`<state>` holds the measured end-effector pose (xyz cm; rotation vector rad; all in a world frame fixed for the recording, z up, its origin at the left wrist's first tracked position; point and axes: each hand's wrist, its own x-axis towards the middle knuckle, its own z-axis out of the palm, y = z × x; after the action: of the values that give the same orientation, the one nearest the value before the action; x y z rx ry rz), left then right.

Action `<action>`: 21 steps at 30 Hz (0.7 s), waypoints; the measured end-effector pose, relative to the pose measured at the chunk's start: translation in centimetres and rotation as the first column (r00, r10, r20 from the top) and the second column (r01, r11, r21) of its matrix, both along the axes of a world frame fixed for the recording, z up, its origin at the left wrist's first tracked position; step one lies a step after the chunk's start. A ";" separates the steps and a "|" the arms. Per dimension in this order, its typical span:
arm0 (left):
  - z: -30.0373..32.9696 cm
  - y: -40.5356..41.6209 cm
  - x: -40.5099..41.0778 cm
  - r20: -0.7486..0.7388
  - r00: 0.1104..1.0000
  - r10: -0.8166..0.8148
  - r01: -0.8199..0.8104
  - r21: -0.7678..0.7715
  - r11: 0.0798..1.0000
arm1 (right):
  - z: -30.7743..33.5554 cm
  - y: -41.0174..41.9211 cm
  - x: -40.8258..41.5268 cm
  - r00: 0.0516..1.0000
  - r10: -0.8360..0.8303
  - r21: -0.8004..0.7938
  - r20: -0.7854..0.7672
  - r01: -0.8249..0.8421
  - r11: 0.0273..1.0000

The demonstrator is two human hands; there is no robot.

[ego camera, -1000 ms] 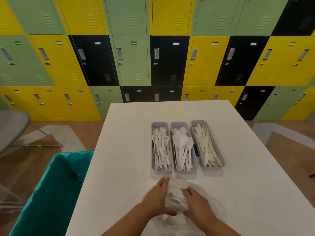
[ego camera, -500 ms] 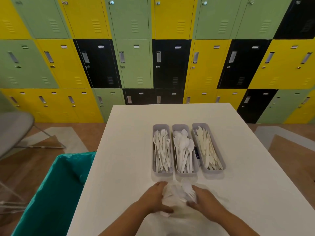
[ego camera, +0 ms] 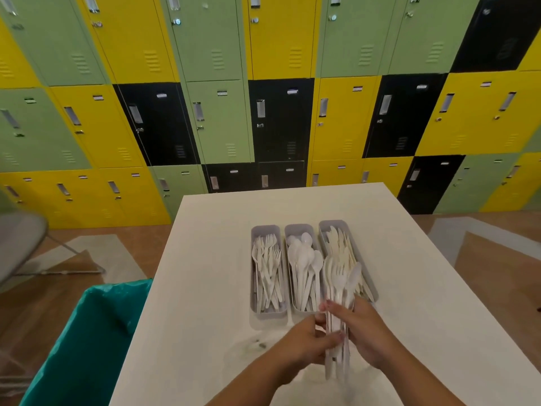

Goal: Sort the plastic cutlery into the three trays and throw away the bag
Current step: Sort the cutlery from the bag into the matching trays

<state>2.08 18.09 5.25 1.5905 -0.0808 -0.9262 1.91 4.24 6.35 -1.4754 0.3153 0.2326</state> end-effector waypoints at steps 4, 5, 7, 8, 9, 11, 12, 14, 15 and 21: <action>1.3 -1.7 0.0 -0.005 0.999 0.040 -0.040 -0.092 0.995 | 1.2 -0.4 0.3 0.994 -0.107 0.111 0.007 0.105 0.988; 1.3 -2.3 -0.1 0.012 0.997 0.071 -0.070 -0.098 0.993 | 1.4 -0.7 0.4 0.994 -0.111 0.114 0.013 0.109 0.988; 1.9 -3.2 0.0 0.023 0.989 0.148 -0.144 -0.119 0.982 | 1.9 -1.1 0.4 0.996 -0.082 0.111 0.020 0.079 0.991; 2.2 -3.6 0.1 0.038 0.984 0.177 -0.171 -0.127 0.977 | 2.2 -1.3 0.3 0.998 -0.062 0.125 0.015 0.060 0.990; 2.2 -3.9 0.3 0.073 0.978 0.196 -0.187 -0.115 0.976 | 2.3 -1.4 0.4 0.999 -0.042 0.142 0.005 0.041 0.989; 2.3 -4.4 0.8 0.157 0.971 0.181 -0.171 -0.074 0.982 | 2.4 -1.6 0.5 1.000 -0.018 0.168 -0.024 0.022 0.985; 2.2 -4.7 1.0 0.192 0.965 0.177 -0.171 -0.046 0.984 | 2.4 -1.7 0.7 0.999 -0.019 0.175 -0.034 0.025 0.984; 2.3 -5.0 1.5 0.174 0.972 0.160 -0.159 -0.020 0.987 | 2.2 -2.0 1.0 0.999 -0.019 0.167 -0.038 0.025 0.986; 2.3 -5.1 1.9 0.158 0.977 0.146 -0.144 -0.024 0.989 | 2.0 -2.2 1.2 0.999 -0.020 0.161 -0.041 0.027 0.987; 2.0 -5.0 4.4 0.375 0.888 0.268 -0.316 0.071 0.946 | 1.6 -3.7 3.6 0.993 -0.121 0.278 -0.018 0.121 0.953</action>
<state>6.53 13.14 7.29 1.8218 -0.0350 -0.4028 5.52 0.57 7.94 -1.1727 0.3572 0.1712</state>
